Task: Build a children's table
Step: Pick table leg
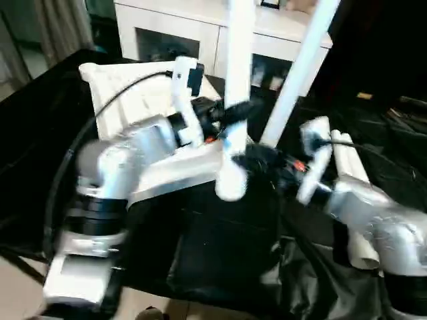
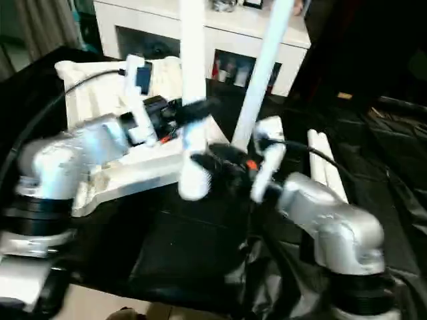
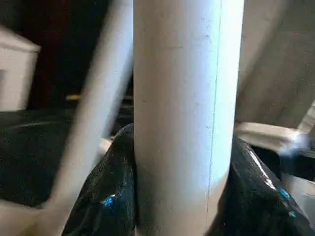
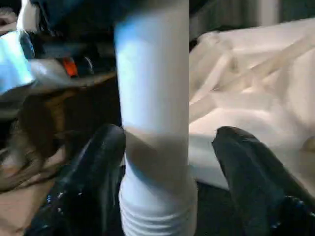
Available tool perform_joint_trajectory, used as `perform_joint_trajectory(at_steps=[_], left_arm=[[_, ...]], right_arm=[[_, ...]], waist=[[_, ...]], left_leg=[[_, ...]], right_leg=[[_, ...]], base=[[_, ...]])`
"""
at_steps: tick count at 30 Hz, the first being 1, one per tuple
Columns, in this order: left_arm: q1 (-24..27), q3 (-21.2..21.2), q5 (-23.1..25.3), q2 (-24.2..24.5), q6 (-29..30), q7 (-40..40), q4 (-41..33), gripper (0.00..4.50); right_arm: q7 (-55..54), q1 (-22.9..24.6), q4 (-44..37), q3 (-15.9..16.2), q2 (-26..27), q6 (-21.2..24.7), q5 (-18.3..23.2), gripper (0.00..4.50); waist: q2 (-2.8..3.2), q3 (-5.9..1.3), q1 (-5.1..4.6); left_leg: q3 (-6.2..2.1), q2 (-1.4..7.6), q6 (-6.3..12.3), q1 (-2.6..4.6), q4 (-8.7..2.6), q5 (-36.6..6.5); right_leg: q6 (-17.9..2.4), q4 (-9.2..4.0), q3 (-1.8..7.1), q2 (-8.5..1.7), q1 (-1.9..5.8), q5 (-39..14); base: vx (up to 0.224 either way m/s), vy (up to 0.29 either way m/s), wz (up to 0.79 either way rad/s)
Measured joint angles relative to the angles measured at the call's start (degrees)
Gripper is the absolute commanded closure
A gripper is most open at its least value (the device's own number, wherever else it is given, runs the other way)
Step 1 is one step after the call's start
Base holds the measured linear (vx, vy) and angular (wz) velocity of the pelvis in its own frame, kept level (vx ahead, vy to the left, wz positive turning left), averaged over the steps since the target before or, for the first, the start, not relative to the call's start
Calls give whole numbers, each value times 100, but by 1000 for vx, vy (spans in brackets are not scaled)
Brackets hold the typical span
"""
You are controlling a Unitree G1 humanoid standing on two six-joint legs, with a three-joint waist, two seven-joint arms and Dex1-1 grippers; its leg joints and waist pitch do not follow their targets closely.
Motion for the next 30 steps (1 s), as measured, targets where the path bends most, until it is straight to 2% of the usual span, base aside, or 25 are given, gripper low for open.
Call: perform_joint_trajectory(at_steps=[3, 9, 10, 15, 19, 21, 22, 24, 27, 30], left_arm=[[-1, 29, -327, 45, 80, -492, -126, 262], [-150, 399, -1041, -155, 345, -764, -200, 262], [-151, 430, -1071, -181, 351, -764, -236, 262], [-150, 424, -1083, -163, 358, -820, -212, 262], [-179, 419, -1027, -228, 354, -660, -80, 262], [-253, 422, -938, -303, 353, -421, 120, 192], [-301, 423, -876, -361, 348, -279, 182, 192], [-420, 439, -665, -412, 232, 98, 273, 186], [-464, 441, -193, -548, -132, 704, 354, 149], [-483, 474, 72, -588, -307, 1123, 519, 146]], right_arm=[[313, 33, -159, 23, -132, 70, 151, 145], [617, 35, -416, 101, -202, 149, 469, 145], [633, 36, -430, 101, -202, 158, 493, 173], [652, 39, -437, 100, -203, 201, 507, 190], [620, 42, -367, 87, -199, 193, 477, 194], [537, 44, -290, 48, -196, 158, 457, 194], [467, 44, -269, 39, -194, 133, 415, 194], [369, 69, -199, 43, -189, 131, 302, 196], [188, 77, -81, 13, -178, 121, 118, 197], [67, 80, 26, 14, -124, 59, -47, 197]], waist=[[0, 0, -2], [1, 0, -3], [1, 0, -3], [0, -1, 0], [0, -1, 7], [0, -1, 17], [0, -1, 19], [0, -1, 12], [0, -1, 7], [0, -1, -2]], left_leg=[[1, 1, -2, 5, 0, 1], [2, 1, -7, 14, 0, 4], [2, 2, -7, 15, 0, 4], [1, 2, -12, 13, 0, 7], [1, 2, -13, 13, 0, 8], [1, 2, -14, 12, 0, 8], [1, 2, -14, 10, 0, 8], [1, 2, -14, 11, 0, 9], [1, 3, -14, 11, 0, 9], [1, 5, -14, 10, 0, 9]], right_leg=[[-3, 3, 0, 0, 0, 2], [18, 8, 0, 0, 3, -11], [19, 7, 0, -1, 5, -11], [20, 5, 0, -1, 5, -12], [20, 6, 0, -1, 6, -12], [20, 6, 0, -1, 6, -12], [20, 5, 0, -1, 6, -11], [19, 5, 0, -1, 5, -11], [19, 7, -1, -1, 5, -11], [18, 7, -3, 0, 3, -10]], base=[[0, 0, 0], [0, 0, 0], [0, 0, 0], [0, 0, 0], [0, 0, 0], [0, 0, 0], [0, 0, 0], [0, 0, 0], [0, 0, 0], [0, 0, 0]])
